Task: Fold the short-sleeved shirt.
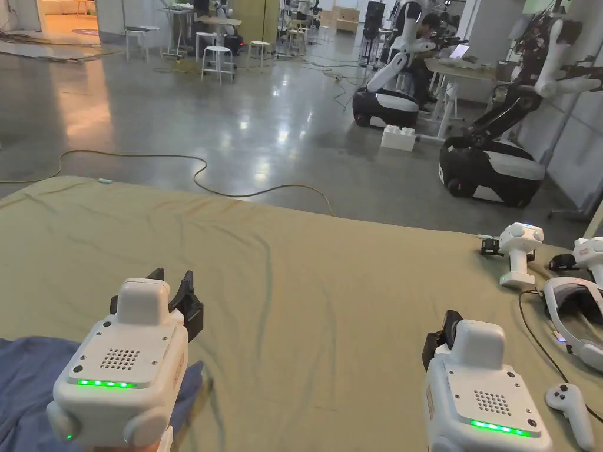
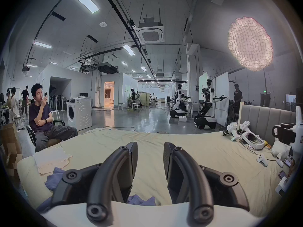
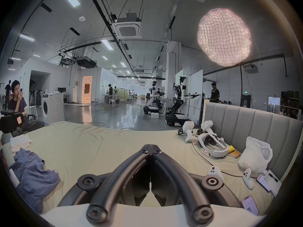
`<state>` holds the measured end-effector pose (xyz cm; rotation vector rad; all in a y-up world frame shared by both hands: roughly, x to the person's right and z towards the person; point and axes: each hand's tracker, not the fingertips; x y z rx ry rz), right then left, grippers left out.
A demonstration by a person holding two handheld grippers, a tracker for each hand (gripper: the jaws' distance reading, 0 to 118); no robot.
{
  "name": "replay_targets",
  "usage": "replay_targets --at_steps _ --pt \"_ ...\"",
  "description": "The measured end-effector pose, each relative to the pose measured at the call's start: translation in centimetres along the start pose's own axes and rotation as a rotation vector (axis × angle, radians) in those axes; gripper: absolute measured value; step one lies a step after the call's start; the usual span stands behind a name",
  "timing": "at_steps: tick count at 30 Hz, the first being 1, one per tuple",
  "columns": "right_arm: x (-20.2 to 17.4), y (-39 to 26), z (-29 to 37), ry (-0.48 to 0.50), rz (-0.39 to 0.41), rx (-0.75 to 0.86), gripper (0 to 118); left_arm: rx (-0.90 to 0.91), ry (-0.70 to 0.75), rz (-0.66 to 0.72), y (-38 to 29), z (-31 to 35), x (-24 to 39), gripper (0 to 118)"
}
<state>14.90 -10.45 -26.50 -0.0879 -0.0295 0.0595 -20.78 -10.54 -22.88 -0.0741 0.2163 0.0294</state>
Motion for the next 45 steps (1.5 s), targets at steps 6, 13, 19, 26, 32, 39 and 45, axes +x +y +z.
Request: replay_targets --at_steps 6,13,19,26,32,39,45 --pt "-0.2 0.0 0.1 0.011 0.008 -0.003 0 0.013 -0.008 0.006 0.1 0.2 0.0 19" --pt "1.2 0.9 0.3 -0.010 -0.204 0.006 0 0.001 -0.040 0.095 0.6 0.3 -0.8 4" --pt "2.0 2.1 -0.6 -0.005 -0.247 -0.027 0 -0.002 -0.020 0.036 1.2 0.3 -0.4 4" --pt "-3.0 -2.0 -0.7 0.020 1.287 0.197 0 0.009 0.037 -1.165 -1.7 -0.3 3.9 4" --pt "-2.9 -2.5 -0.2 0.072 1.248 0.197 0 0.010 0.018 -1.156 -2.1 -0.2 3.2 4" --pt "-2.1 0.8 -0.6 0.014 0.429 -0.026 0 -0.073 -0.020 -0.283 0.7 -0.5 0.8 4" --pt "-0.3 0.4 -0.1 -0.033 -0.047 -0.096 0 -0.075 -0.021 0.206 0.7 -0.5 -1.2 4"
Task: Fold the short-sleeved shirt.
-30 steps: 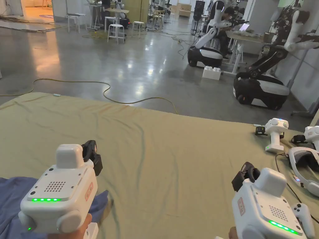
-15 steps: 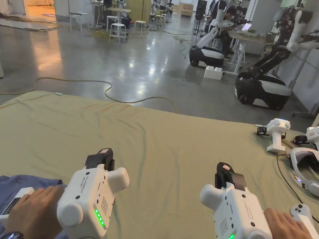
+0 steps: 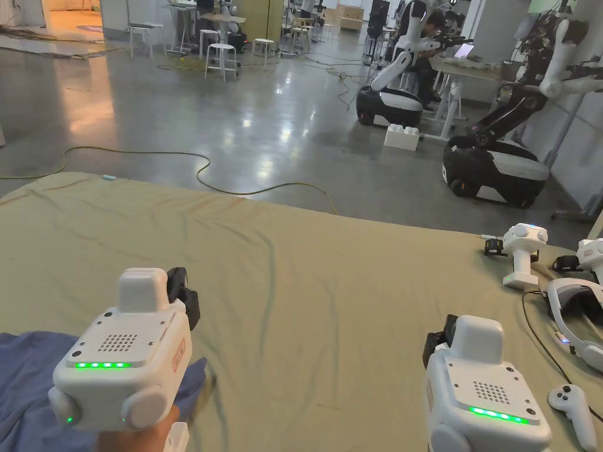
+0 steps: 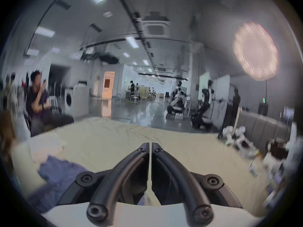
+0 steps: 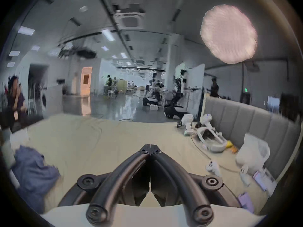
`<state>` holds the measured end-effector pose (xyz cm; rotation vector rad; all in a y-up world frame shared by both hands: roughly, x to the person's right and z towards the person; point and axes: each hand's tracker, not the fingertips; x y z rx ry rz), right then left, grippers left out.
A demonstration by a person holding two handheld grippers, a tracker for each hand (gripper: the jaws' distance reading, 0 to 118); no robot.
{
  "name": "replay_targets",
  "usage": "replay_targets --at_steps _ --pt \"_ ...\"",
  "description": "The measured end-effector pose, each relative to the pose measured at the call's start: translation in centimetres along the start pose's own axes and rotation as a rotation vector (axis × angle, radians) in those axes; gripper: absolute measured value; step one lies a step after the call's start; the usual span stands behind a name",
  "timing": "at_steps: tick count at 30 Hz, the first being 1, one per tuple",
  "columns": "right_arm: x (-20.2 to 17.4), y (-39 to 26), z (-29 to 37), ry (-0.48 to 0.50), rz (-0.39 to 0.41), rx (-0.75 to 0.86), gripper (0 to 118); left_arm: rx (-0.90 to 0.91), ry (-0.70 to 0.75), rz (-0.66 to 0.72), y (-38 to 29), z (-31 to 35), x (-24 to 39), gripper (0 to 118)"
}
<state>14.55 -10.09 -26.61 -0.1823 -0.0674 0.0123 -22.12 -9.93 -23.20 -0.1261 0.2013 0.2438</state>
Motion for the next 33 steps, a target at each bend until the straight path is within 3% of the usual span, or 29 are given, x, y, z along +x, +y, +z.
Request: replay_targets --at_steps 2,8,12,16,20,27,29,31,32,33 --pt "0.1 -0.2 0.4 -0.005 0.014 0.023 0 0.003 -0.004 0.037 0.0 0.0 0.0 4" --pt "-0.1 0.7 1.2 0.010 0.018 0.049 0 -0.001 -0.022 -0.067 1.1 2.1 0.6 4" --pt "-0.8 0.9 1.3 0.041 0.048 0.031 0 -0.111 -0.011 -0.111 1.6 2.2 -1.6 4" --pt "-1.8 0.4 0.9 0.071 0.067 -0.012 0 -0.211 0.078 -0.172 1.4 3.0 -6.0 4" --pt "-2.9 -0.6 0.8 0.095 0.082 -0.050 0 -0.420 0.181 -0.208 0.6 3.2 -12.3 4" --pt "-5.0 -2.3 0.6 0.143 0.115 -0.102 0 -0.719 0.272 -0.066 -2.7 2.8 -22.1 4" --pt "-5.6 -2.5 0.4 0.153 0.126 -0.119 0 -0.775 0.282 -0.029 -3.7 2.5 -23.5 25" --pt "-6.0 -2.8 0.3 0.163 0.129 -0.133 0 -0.831 0.262 -0.033 -5.1 1.8 -24.4 59" --pt "-6.2 -2.9 0.4 0.167 0.130 -0.139 0 -0.859 0.264 -0.044 -5.7 1.5 -24.4 67" --pt "-6.4 -3.1 0.4 0.170 0.134 -0.144 0 -0.868 0.254 -0.054 -6.2 1.3 -24.4 67"
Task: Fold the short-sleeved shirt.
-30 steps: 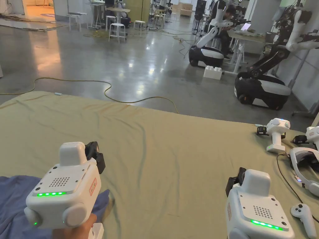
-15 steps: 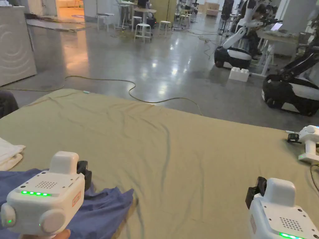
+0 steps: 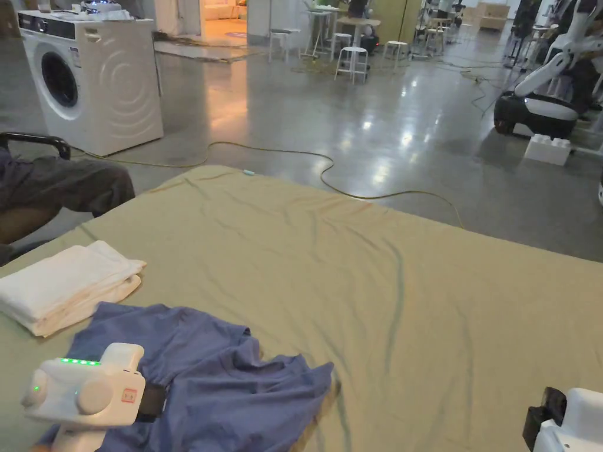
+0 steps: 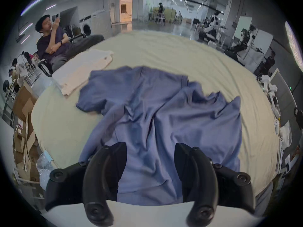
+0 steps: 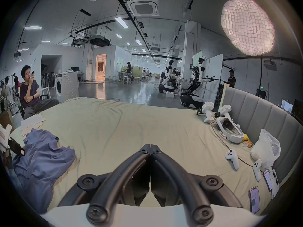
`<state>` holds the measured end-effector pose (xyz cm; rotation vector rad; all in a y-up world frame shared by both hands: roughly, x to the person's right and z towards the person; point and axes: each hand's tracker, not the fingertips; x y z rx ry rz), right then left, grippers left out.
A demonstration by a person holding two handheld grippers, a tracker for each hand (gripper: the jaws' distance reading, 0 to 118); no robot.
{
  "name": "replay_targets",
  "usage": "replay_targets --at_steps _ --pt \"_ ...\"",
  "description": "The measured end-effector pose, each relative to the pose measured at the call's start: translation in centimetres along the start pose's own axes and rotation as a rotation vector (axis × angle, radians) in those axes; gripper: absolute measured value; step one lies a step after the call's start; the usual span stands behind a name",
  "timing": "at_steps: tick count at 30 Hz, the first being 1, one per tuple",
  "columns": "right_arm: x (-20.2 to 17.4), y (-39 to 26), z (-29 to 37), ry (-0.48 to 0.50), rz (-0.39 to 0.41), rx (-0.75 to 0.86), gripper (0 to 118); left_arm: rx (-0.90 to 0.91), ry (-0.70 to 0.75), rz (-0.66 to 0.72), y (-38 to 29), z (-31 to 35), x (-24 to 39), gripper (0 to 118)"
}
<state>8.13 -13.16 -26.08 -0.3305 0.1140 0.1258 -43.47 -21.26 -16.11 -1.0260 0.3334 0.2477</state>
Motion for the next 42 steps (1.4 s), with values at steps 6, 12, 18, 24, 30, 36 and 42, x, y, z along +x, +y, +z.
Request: replay_targets --at_steps 6,12,18,24,30,36,42 --pt "-0.6 -0.6 -0.4 0.008 0.035 -0.039 0 -0.104 -0.081 0.022 0.6 -5.5 0.4 73" --pt "-0.1 -0.9 -0.5 -0.001 0.050 -0.055 0 -0.094 0.014 -0.027 -0.4 -7.2 2.3 67" --pt "0.2 -1.3 -0.7 -0.009 0.032 -0.074 0 -0.034 0.035 -0.051 -1.4 -6.8 3.5 9" --pt "-0.1 -1.7 -0.3 0.001 0.017 -0.071 0 0.129 -0.089 0.071 -1.4 -4.5 2.4 5" --pt "0.3 -1.4 0.3 0.000 0.008 -0.044 0 0.265 -0.176 0.140 0.7 -0.3 2.9 4" --pt "1.7 -0.4 1.7 -0.016 -0.014 0.026 0 0.423 -0.247 0.056 3.6 6.9 7.8 4" --pt "4.4 1.3 3.4 -0.053 -0.044 0.106 0 0.557 -0.349 -0.064 7.9 13.8 13.9 4"
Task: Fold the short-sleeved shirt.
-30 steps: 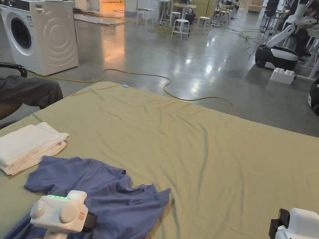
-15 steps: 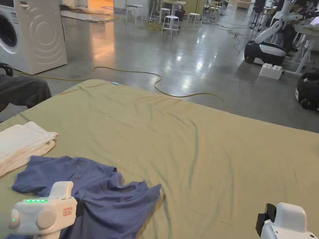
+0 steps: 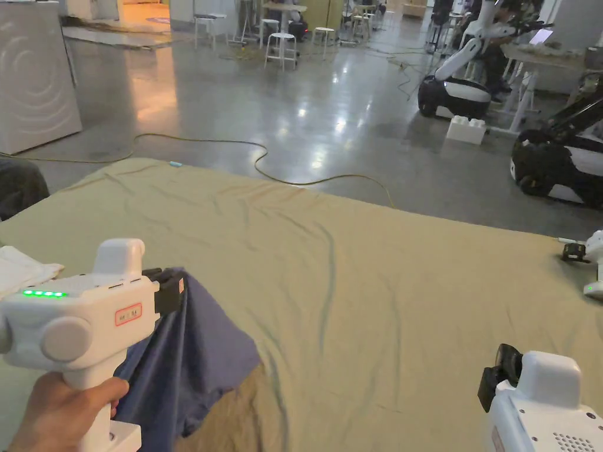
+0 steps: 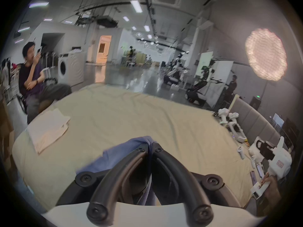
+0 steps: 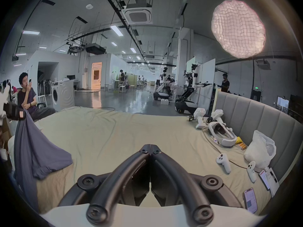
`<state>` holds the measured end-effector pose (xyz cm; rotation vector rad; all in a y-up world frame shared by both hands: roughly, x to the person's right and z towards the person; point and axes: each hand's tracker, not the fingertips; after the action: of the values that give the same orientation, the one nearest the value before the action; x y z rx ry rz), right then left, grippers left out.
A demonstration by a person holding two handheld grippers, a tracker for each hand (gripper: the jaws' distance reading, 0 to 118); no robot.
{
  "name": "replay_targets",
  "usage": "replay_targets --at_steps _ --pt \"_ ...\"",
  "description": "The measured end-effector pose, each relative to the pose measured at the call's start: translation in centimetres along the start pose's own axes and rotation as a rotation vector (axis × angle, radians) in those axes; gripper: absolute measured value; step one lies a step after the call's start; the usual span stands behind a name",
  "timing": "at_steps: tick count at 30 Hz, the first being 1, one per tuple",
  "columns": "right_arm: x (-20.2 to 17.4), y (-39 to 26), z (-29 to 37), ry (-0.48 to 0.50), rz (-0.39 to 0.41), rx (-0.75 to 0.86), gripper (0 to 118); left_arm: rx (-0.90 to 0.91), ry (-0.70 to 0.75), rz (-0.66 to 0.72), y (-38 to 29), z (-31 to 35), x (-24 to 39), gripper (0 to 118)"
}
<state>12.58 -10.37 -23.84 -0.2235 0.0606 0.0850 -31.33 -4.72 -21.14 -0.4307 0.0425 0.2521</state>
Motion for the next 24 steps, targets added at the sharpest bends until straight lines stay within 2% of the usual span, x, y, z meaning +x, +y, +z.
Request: replay_targets --at_steps 5,13,19,24 --pt "2.9 1.4 1.5 -0.052 -0.012 0.059 0 0.076 -0.133 -0.086 4.5 0.2 7.1 4" --pt "8.1 2.1 3.6 -0.144 -0.036 0.099 0 0.088 -0.376 -0.171 6.3 -1.8 19.4 4" --pt "11.3 1.3 5.0 -0.213 -0.080 0.077 0 -0.032 -0.528 -0.235 2.1 -5.4 28.0 4" --pt "13.5 -0.5 5.4 -0.247 -0.089 0.029 0 -0.229 -0.558 -0.269 -4.9 -10.1 31.9 5"
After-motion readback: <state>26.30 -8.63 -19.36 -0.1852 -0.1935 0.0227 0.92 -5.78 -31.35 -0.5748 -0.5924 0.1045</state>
